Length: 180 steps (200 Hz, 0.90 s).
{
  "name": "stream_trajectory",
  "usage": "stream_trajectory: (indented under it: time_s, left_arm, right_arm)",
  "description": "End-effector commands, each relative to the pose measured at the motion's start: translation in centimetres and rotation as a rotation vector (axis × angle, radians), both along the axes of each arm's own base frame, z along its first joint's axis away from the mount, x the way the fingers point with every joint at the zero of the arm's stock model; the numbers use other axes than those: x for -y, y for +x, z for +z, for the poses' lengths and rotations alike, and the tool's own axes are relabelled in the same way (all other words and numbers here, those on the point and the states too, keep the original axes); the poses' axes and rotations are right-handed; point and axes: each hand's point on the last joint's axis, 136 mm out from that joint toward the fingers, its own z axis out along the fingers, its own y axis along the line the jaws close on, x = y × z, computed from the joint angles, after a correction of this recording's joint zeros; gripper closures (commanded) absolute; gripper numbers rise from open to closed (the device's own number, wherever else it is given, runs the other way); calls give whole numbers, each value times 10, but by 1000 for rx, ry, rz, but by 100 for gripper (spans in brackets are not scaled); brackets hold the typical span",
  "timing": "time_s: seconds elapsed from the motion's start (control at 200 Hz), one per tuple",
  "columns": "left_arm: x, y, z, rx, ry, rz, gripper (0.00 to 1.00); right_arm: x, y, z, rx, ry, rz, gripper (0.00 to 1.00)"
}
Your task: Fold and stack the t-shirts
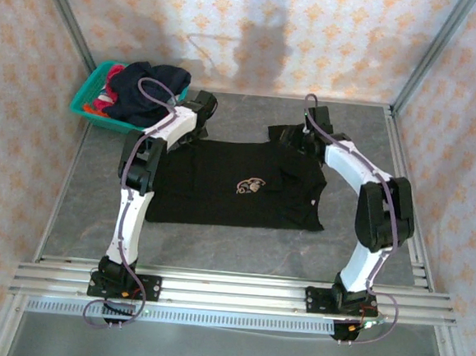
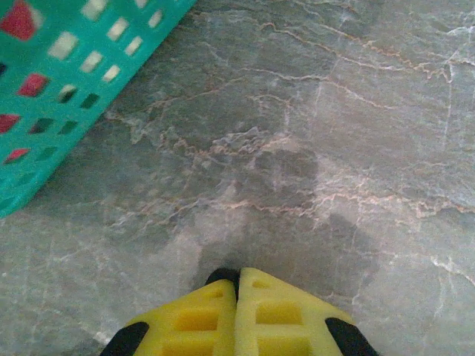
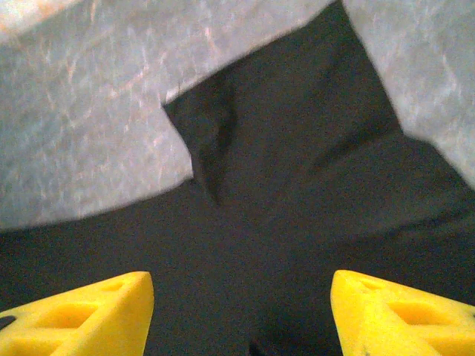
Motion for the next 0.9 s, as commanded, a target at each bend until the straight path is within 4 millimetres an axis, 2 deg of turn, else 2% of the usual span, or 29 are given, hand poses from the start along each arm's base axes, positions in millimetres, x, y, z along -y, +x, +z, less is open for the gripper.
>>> stream_trajectory:
  time_s: [0.0,0.095,0.25,0.375,0.465,0.54,0.62,0.796,0.896]
  left_arm:
    - [-7,1,39,70,-2,9,100]
    - [-5,-2,47,84,-6,4,100]
    - [-2,-8,52,93,-15,-6,100]
    - [2,-10,48,82,-19,-13,100]
    - [5,-12,45,72,-19,-20,100]
    - [6,-12,43,69,-20,-23,100]
    - [8,-13,43,66,-17,-28,100]
    - [9,-15,41,58,-12,-35,100]
    - [11,-16,40,57,-12,-38,100]
  right_arm:
    - [8,33,4,45,-20,-27,35]
    - [9,55,-8,34,-71,-19,39]
    - [-5,90,-24,21,-92,37,45]
    - [-28,105,-35,41,-148,111,42]
    - [-35,115,-50,23,-170,99,41]
    - [-35,123,-61,3,-166,63,41]
    - [-25,130,-70,-20,-173,-5,43]
    - [-10,135,-91,-83,-218,-65,45]
    - [-9,139,-97,-93,-232,-67,47]
